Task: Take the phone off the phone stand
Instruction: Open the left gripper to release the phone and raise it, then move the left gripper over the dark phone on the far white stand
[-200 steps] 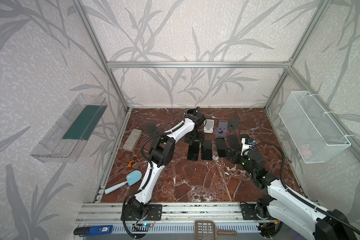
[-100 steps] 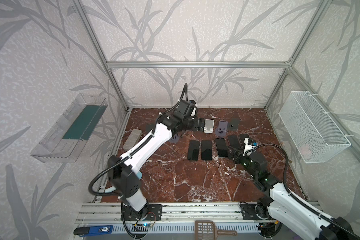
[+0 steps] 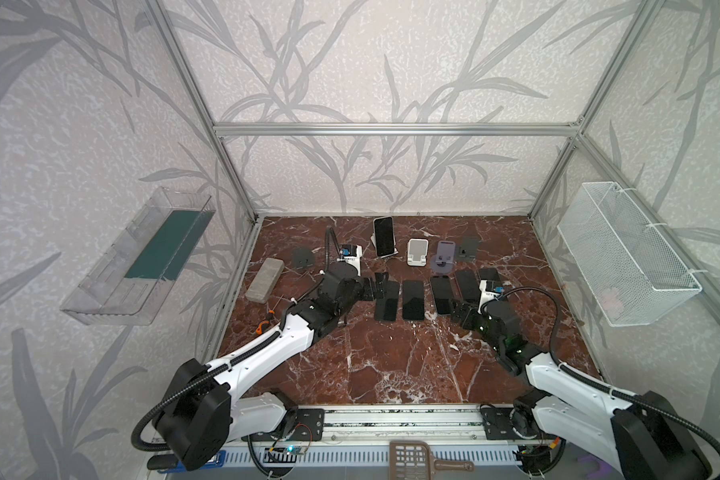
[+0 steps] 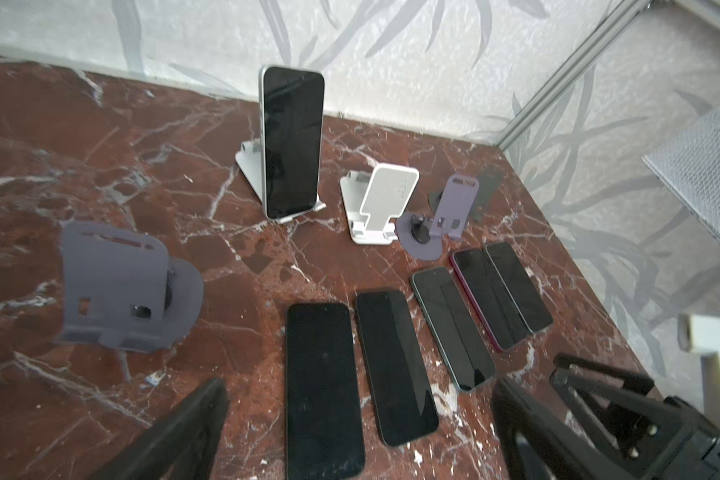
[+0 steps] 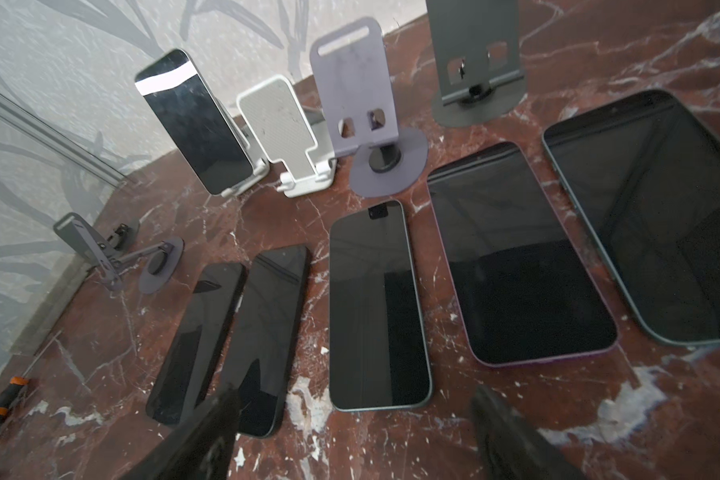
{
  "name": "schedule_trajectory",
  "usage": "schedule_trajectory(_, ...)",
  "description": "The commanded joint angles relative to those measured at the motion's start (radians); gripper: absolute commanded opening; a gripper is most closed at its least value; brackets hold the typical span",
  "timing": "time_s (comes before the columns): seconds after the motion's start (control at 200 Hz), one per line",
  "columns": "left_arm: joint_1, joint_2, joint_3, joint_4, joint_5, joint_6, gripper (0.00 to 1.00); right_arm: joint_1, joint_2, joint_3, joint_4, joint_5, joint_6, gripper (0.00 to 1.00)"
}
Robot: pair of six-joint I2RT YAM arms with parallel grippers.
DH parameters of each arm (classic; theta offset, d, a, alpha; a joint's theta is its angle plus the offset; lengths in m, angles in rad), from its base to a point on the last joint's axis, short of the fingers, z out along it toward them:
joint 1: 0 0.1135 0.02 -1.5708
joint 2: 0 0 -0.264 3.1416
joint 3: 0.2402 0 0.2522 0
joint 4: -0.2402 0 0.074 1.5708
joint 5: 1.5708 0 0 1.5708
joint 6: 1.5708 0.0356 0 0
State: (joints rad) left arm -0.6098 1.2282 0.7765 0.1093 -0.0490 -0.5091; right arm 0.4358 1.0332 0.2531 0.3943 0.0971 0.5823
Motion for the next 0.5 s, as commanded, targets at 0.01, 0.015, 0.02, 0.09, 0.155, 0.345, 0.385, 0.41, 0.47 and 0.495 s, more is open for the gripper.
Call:
schedule_trajectory(0.01,0.010,-0.002,0.005,0.054,-0.061,-0.007,0.99,0.007,-0.023,0.025,0.010,0.044,-0.012,0.88)
schedule_trajectory(0.015,0.010,-0.001,0.006,0.054,-0.061,-0.007,0.99,0.007,-0.024,0.025,0.009,0.048,-0.012,0.88)
schedule_trajectory(0.02,0.012,-0.001,0.006,0.054,-0.061,-0.007,0.99,0.007,-0.026,0.024,0.008,0.051,-0.012,0.88)
schedule_trajectory(0.09,0.017,0.007,0.014,0.061,-0.057,0.010,0.99,0.009,-0.033,0.013,0.010,0.087,-0.002,0.89)
schedule_trajectory(0.155,0.026,0.023,0.024,0.072,-0.049,0.022,0.99,0.009,-0.025,0.012,0.019,0.081,0.007,0.90)
schedule_trajectory(0.345,0.034,0.064,0.083,0.032,-0.063,0.009,0.90,0.013,0.073,0.029,0.070,0.027,0.038,0.91)
schedule_trajectory(0.385,0.033,0.071,0.092,0.020,-0.078,-0.001,0.87,0.012,0.091,0.033,0.077,0.014,0.043,0.91)
schedule_trajectory(0.41,0.034,0.076,0.101,0.006,-0.094,-0.012,0.86,0.012,0.095,0.037,0.074,0.008,0.044,0.91)
schedule_trajectory(0.47,0.034,0.095,0.136,-0.043,-0.125,-0.020,0.85,0.012,0.091,0.041,0.064,0.000,0.042,0.91)
schedule_trajectory(0.495,0.034,0.106,0.157,-0.069,-0.141,-0.020,0.85,0.011,0.084,0.040,0.061,0.001,0.040,0.91)
